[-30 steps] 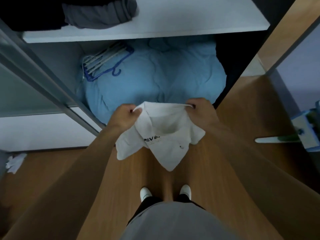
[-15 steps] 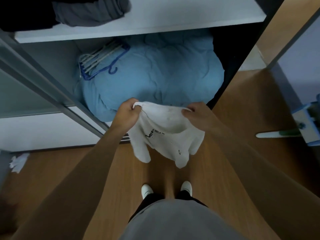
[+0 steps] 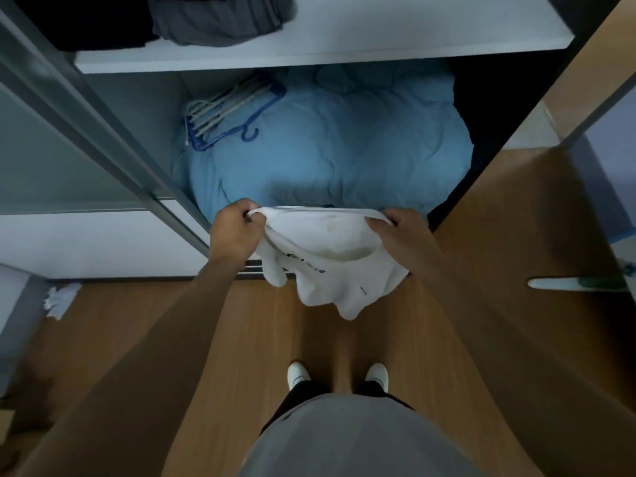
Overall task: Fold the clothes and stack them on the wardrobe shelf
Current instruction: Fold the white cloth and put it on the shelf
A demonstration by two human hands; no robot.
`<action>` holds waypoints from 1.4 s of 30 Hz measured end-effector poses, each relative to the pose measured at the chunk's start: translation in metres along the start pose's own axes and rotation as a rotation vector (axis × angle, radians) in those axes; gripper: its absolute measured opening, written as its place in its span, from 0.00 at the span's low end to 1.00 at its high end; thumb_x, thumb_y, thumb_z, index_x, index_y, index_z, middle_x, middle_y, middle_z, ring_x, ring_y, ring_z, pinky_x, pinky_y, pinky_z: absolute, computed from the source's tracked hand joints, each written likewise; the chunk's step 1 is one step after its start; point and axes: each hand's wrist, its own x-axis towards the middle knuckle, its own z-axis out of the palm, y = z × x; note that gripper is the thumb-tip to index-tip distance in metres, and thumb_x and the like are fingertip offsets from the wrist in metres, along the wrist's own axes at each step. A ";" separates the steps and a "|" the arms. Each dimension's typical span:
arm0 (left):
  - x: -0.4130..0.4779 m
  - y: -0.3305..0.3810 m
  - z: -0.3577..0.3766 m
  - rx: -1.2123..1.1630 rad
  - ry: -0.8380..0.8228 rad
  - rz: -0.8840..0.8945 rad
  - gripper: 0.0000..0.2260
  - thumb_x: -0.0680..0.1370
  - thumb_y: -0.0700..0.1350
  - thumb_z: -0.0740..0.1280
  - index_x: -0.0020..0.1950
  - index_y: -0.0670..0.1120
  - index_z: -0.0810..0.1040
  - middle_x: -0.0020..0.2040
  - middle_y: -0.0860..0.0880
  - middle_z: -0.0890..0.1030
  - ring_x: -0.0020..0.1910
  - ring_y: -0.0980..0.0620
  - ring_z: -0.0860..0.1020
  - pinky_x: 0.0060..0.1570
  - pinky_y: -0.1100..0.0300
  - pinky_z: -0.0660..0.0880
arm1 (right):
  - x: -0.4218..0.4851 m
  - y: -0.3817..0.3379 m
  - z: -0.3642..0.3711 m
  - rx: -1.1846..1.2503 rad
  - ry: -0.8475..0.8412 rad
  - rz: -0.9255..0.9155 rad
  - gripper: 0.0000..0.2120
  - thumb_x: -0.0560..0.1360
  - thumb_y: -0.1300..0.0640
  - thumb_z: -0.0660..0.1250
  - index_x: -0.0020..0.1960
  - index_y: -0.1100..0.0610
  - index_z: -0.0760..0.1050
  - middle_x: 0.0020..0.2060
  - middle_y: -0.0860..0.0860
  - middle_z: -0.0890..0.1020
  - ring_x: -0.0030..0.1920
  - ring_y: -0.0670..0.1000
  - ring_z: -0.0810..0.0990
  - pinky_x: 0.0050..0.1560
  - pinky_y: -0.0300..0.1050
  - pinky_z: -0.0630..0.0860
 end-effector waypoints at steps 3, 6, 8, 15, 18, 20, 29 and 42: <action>0.002 -0.005 -0.007 -0.008 0.040 -0.017 0.06 0.74 0.43 0.62 0.44 0.50 0.78 0.42 0.48 0.82 0.45 0.44 0.79 0.48 0.53 0.77 | 0.005 0.010 0.001 -0.088 -0.034 0.085 0.21 0.75 0.42 0.68 0.33 0.58 0.74 0.31 0.53 0.78 0.32 0.48 0.76 0.36 0.45 0.68; 0.003 -0.020 -0.008 0.035 0.019 0.005 0.07 0.75 0.42 0.62 0.46 0.48 0.79 0.43 0.47 0.81 0.45 0.42 0.79 0.48 0.50 0.77 | 0.007 0.016 0.003 -0.051 -0.079 0.131 0.24 0.73 0.41 0.71 0.39 0.64 0.78 0.34 0.57 0.79 0.34 0.50 0.77 0.35 0.43 0.69; 0.003 -0.033 -0.008 0.127 0.011 0.030 0.09 0.77 0.40 0.61 0.50 0.46 0.81 0.46 0.46 0.81 0.48 0.42 0.79 0.50 0.52 0.76 | 0.005 0.014 0.000 0.016 -0.182 0.144 0.25 0.72 0.41 0.73 0.41 0.65 0.79 0.34 0.54 0.78 0.32 0.46 0.76 0.31 0.36 0.68; 0.003 -0.053 -0.007 0.037 -0.027 -0.042 0.06 0.77 0.40 0.61 0.48 0.43 0.78 0.46 0.44 0.80 0.47 0.43 0.76 0.48 0.51 0.74 | 0.004 0.000 -0.015 -0.178 -0.529 -0.060 0.10 0.70 0.47 0.77 0.42 0.46 0.76 0.33 0.36 0.78 0.33 0.34 0.75 0.33 0.26 0.67; -0.001 -0.059 -0.008 -0.002 -0.123 -0.012 0.01 0.76 0.41 0.65 0.45 0.47 0.75 0.41 0.47 0.78 0.41 0.48 0.75 0.42 0.55 0.72 | 0.006 0.007 -0.019 -0.240 -0.346 -0.124 0.05 0.74 0.52 0.74 0.44 0.50 0.78 0.37 0.43 0.78 0.37 0.40 0.75 0.34 0.28 0.67; -0.001 -0.060 -0.010 0.025 -0.345 0.071 0.06 0.74 0.41 0.70 0.42 0.50 0.75 0.39 0.50 0.77 0.38 0.51 0.74 0.38 0.58 0.70 | 0.007 0.017 -0.020 -0.283 -0.060 -0.080 0.08 0.75 0.52 0.72 0.41 0.55 0.79 0.35 0.49 0.79 0.36 0.46 0.75 0.36 0.38 0.69; -0.016 -0.018 0.027 -0.165 -0.552 -0.020 0.19 0.78 0.57 0.68 0.36 0.44 0.73 0.32 0.45 0.71 0.31 0.53 0.70 0.34 0.59 0.63 | -0.004 0.026 -0.004 0.061 0.073 0.504 0.28 0.78 0.40 0.62 0.69 0.60 0.72 0.55 0.51 0.76 0.45 0.50 0.74 0.53 0.47 0.69; -0.056 0.062 0.061 -0.269 -0.569 0.113 0.15 0.82 0.54 0.62 0.49 0.44 0.81 0.45 0.42 0.83 0.40 0.48 0.82 0.43 0.48 0.80 | -0.035 -0.005 0.010 0.646 -0.038 0.381 0.12 0.80 0.62 0.64 0.61 0.56 0.78 0.54 0.55 0.84 0.55 0.56 0.83 0.56 0.54 0.81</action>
